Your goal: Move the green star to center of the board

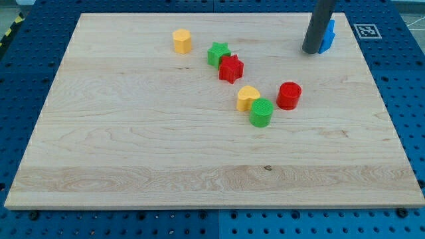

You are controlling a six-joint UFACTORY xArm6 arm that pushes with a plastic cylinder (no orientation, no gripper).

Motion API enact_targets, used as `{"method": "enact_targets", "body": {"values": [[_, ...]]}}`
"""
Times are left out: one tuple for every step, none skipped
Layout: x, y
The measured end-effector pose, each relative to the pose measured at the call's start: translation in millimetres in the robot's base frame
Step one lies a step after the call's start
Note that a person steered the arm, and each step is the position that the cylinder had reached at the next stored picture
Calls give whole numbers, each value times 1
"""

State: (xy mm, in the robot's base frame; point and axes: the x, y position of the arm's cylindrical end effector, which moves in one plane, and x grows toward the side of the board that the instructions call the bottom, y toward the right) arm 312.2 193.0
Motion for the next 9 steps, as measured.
{"method": "enact_targets", "body": {"values": [[1, -24], [1, -74], [4, -87], [10, -89], [1, -123], [1, -143], [1, -156], [2, -180], [18, -212]]}}
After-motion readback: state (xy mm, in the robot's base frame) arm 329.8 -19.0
